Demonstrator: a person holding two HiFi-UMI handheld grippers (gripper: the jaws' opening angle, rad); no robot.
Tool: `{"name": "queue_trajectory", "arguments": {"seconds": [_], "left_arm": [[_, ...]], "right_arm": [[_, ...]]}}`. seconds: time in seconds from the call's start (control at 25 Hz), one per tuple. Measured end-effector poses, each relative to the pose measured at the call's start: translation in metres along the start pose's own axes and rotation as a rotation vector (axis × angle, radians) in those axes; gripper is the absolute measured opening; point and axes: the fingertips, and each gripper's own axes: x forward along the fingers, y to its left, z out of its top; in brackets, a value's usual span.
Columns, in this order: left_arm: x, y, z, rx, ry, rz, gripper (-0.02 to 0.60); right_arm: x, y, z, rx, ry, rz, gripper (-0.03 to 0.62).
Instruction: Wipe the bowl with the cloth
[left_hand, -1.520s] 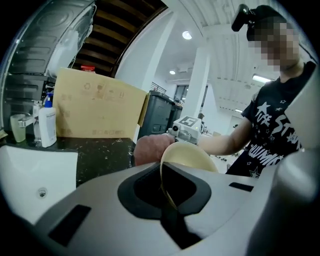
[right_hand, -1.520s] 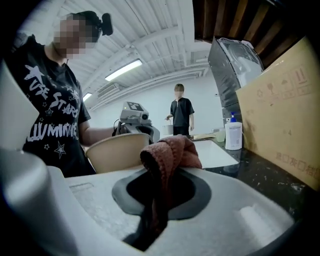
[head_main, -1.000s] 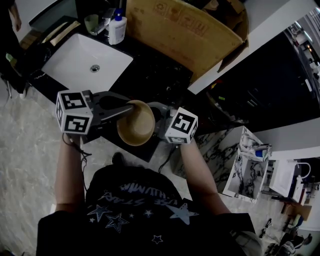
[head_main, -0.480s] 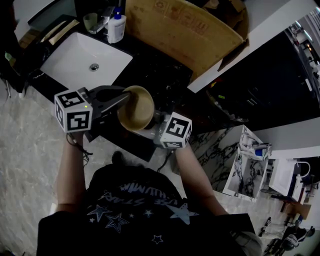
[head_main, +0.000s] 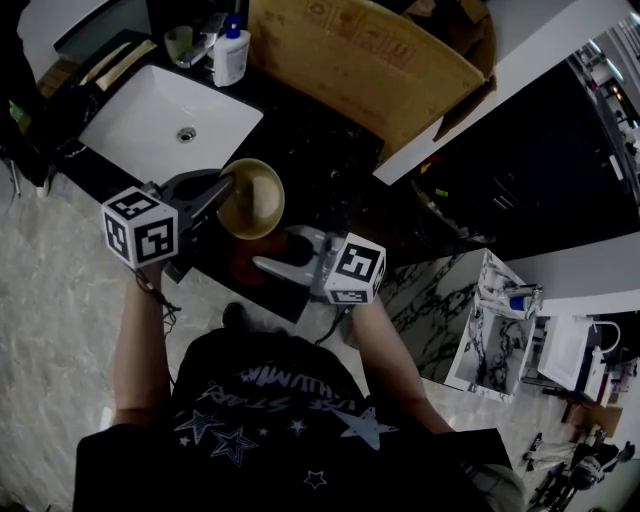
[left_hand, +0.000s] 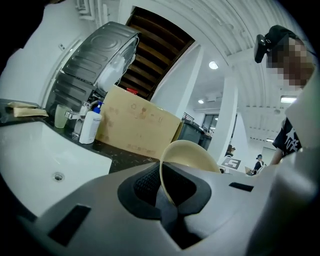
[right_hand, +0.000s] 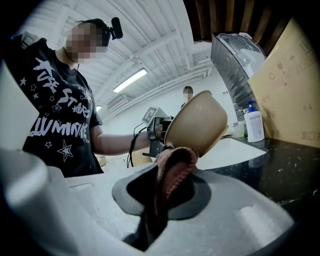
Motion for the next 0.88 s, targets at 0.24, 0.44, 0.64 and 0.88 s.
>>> {"name": "queue_trajectory", "arguments": {"seconds": [0.24, 0.44, 0.64, 0.88], "left_arm": [[-0.009, 0.013, -0.011, -0.019, 0.012, 0.065, 0.018], [-0.015, 0.018, -0.020, -0.035, 0.028, 0.104, 0.018], [-0.019, 0.017, -0.030, -0.043, 0.054, 0.119, 0.018], [-0.017, 0.012, -0.041, -0.059, 0.066, 0.128, 0.018]], "right_arm": [[-0.016, -0.009, -0.002, 0.021, -0.014, -0.056, 0.049], [-0.032, -0.022, 0.001, 0.038, -0.047, -0.127, 0.049], [-0.045, -0.033, 0.008, 0.056, -0.092, -0.187, 0.049], [-0.053, -0.048, 0.010, 0.059, -0.104, -0.263, 0.049]]}}
